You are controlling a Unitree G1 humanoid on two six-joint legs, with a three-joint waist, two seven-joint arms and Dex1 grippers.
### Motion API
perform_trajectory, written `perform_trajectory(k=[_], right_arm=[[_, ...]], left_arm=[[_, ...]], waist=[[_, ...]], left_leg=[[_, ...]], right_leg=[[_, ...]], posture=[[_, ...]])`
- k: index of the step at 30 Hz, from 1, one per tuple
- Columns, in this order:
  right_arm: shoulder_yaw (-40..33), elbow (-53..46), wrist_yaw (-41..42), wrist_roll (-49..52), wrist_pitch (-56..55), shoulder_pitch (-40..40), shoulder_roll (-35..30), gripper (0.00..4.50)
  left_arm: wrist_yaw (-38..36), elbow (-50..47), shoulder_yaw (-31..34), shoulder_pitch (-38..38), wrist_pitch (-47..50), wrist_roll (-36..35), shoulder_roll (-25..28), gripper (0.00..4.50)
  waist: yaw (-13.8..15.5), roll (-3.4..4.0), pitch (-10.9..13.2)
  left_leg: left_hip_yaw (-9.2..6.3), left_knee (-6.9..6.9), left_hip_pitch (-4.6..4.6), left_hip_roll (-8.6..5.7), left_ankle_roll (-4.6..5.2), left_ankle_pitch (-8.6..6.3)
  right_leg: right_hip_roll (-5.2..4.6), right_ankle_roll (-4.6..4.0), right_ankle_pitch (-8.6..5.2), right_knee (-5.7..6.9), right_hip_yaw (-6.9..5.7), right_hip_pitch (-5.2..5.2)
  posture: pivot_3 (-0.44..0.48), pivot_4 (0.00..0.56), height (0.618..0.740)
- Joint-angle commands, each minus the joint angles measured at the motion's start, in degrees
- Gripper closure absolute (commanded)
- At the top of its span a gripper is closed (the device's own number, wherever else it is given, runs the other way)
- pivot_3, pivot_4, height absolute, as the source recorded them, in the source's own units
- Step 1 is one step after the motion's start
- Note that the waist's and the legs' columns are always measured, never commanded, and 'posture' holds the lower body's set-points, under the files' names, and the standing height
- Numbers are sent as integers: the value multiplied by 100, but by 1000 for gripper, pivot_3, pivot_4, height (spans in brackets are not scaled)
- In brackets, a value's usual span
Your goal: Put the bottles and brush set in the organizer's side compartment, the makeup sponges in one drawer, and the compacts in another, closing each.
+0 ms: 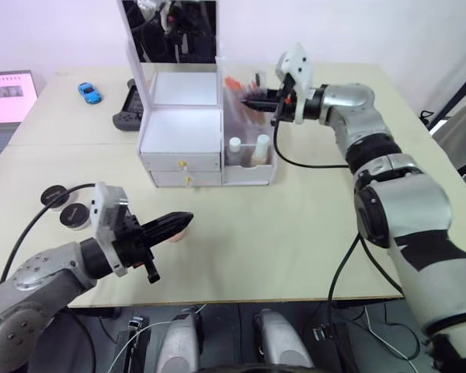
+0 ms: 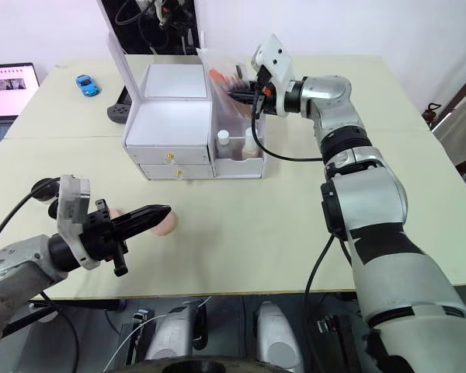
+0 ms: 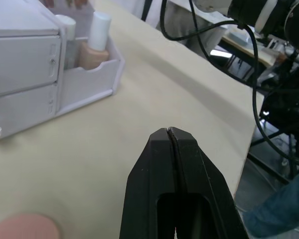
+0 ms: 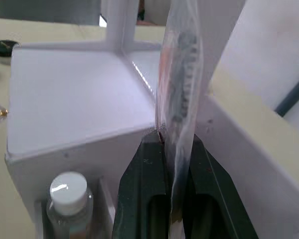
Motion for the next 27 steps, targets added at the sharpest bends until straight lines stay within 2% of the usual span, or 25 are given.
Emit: perform_trajectory(k=[1, 9, 13, 17, 19, 23, 27], right_arm=[[-187, -33, -153, -175, -153, 7, 113, 4416], [-316, 24, -486, -564, -238, 127, 315, 4416], [-411, 15, -507, -660, -301, 90, 298, 2878], [-518, -26, -472, -695, -419, -20, 188, 845], [-607, -61, -408, -636, -484, -71, 120, 42], [-875, -254, 25, -393, -633, -181, -72, 42], [-1125, -971, 1255, 195, -158, -119, -127, 42]], left_arm=[[78, -164, 125, 6, -51, -173, 85, 4500], [154, -41, 84, -142, -71, -159, 212, 4500], [145, 1, 66, -179, -62, -185, 238, 4500], [120, 34, 35, -207, -46, -185, 261, 4500], [106, 47, 17, -218, -46, -175, 271, 4500], [68, 76, 3, -223, -45, -150, 304, 4500], [-3, 103, 2, -210, -45, -132, 350, 4500]], waist=[[-8, 0, 0], [7, 1, 0], [7, 1, 0], [4, 1, 0], [7, 1, 0], [9, 1, 0], [11, 2, 1]], left_leg=[[0, 0, 3, 0, -2, 1], [-5, 0, 4, 0, -7, 4], [-5, 0, 5, 0, -8, 5], [-5, 0, 5, -1, -8, 5], [-6, 1, 5, -1, -8, 5], [-6, 2, 5, -1, -9, 6], [-6, 2, 5, -1, -8, 6]], right_leg=[[1, 0, 0, 3, 0, 2], [5, 3, 2, 11, -2, 2], [6, 3, 2, 11, -3, 3], [8, 5, 2, 15, -3, 3], [8, 7, 3, 18, -3, 2], [8, 9, 4, 20, -4, 2], [9, 19, 10, 20, -4, 3]], posture=[[0, 150, 737], [0, 150, 737], [0, 150, 737], [0, 150, 737], [0, 150, 737], [0, 150, 737], [0, 150, 737]])
